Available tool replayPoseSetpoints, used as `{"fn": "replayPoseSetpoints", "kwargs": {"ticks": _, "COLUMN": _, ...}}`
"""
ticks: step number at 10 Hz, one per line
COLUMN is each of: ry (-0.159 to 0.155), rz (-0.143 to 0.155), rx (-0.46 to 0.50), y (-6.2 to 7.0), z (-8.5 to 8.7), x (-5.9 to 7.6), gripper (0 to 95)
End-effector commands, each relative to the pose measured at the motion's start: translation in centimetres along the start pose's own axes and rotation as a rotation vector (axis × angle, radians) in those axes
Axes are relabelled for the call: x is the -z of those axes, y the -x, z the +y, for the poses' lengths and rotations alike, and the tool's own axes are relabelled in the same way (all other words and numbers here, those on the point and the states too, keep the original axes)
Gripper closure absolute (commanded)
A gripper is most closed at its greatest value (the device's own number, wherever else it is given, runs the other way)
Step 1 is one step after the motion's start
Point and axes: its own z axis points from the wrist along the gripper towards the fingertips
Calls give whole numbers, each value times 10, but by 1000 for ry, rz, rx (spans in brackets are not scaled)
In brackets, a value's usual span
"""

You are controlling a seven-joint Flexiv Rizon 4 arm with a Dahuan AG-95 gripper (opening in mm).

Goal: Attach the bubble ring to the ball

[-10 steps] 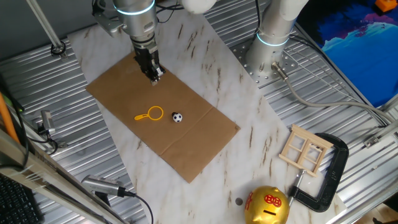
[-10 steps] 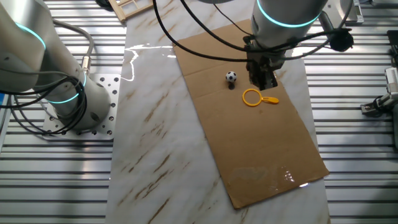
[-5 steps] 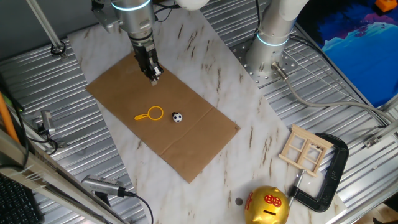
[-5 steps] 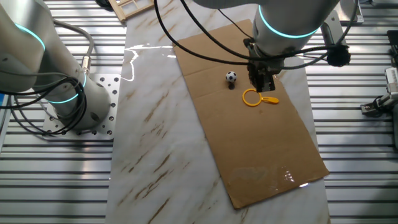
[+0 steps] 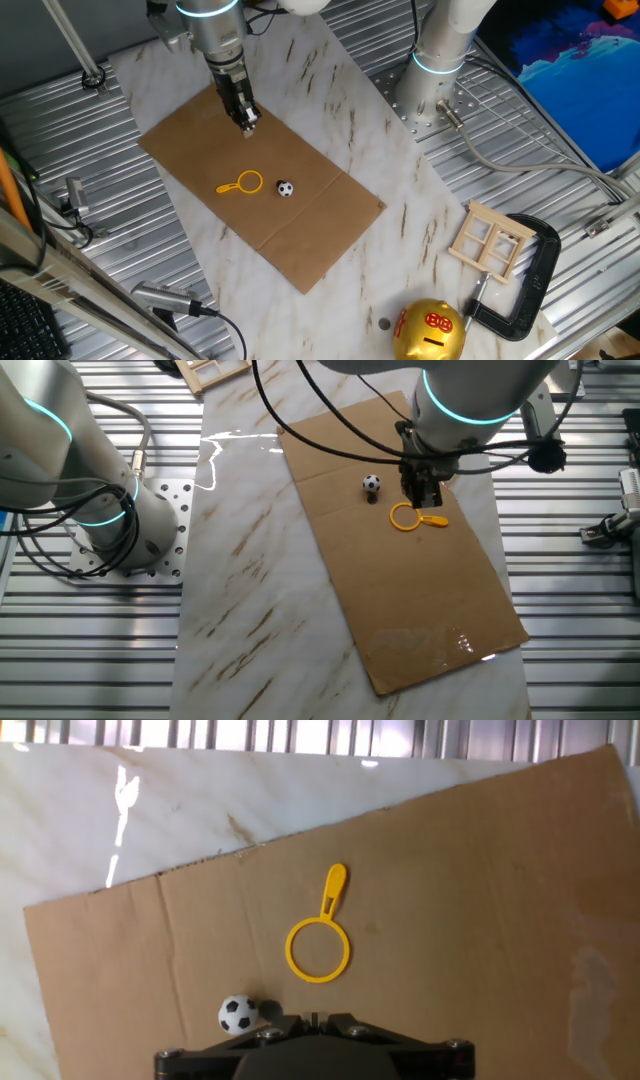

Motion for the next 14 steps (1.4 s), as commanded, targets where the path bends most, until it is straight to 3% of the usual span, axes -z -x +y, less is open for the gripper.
{"fn": "replayPoseSetpoints", "kwargs": {"ticks": 1, "ry": 1, "rz": 26, "rx": -3, "y": -1, "z": 0, "x": 0, "gripper": 950}}
{"fn": "replayPoseSetpoints", "kwargs": {"ticks": 6, "ry": -2, "rz": 31, "rx": -25, "y": 1, "z": 0, "x": -1, "gripper": 950}}
{"fn": "replayPoseSetpoints", "kwargs": {"ticks": 8, "ry": -3, "rz": 30, "rx": -22, "y": 6, "z": -3, "x": -9, "gripper": 950}}
{"fn": "replayPoseSetpoints", "kwargs": {"ticks": 10, "ry": 3, "rz": 26, "rx": -25, "y": 18, "z": -6, "x": -21, "gripper": 950}}
{"fn": "replayPoseSetpoints", "kwargs": {"ticks": 14, "ry": 4, "rz": 30, "rx": -22, "y": 53, "z": -17, "x": -43, "gripper": 950}}
